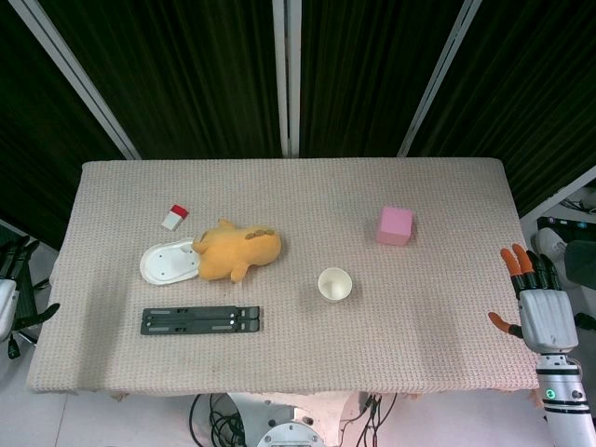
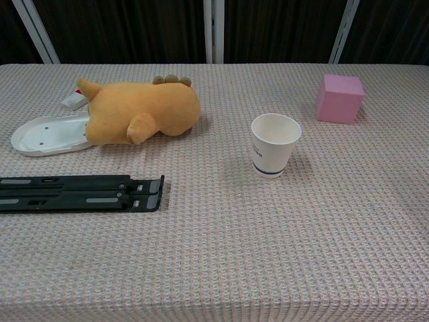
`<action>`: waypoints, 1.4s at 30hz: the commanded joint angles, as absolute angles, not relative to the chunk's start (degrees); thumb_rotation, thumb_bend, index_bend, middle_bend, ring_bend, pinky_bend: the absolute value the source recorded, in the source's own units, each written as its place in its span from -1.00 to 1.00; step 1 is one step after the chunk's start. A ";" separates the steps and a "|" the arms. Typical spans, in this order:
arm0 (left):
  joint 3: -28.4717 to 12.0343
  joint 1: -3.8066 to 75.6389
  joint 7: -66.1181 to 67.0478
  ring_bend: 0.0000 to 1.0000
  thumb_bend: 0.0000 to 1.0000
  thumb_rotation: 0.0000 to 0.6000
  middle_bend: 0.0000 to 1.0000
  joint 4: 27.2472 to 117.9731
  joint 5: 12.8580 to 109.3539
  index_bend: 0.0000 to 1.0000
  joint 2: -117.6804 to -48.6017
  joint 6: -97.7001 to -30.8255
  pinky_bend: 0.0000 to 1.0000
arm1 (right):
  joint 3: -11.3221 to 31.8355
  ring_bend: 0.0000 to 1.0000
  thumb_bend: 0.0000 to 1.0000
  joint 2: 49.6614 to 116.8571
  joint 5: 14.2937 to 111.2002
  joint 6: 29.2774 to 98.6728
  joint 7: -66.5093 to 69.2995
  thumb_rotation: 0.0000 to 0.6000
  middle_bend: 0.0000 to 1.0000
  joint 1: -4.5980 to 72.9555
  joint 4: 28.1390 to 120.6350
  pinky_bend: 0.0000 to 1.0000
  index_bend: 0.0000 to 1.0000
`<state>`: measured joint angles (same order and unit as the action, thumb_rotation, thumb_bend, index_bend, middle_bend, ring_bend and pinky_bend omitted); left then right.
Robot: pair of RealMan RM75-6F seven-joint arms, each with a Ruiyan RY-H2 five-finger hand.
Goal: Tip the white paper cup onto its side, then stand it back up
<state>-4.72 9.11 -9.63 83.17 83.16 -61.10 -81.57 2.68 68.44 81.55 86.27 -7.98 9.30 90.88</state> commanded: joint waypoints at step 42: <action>-5.29 9.59 -13.75 -1.00 -0.71 1.00 -1.00 82.75 82.98 -0.93 -59.86 -80.82 -1.00 | 10.07 -1.00 -1.00 79.22 74.08 50.96 -48.12 1.00 -1.00 38.39 101.89 -1.00 -1.00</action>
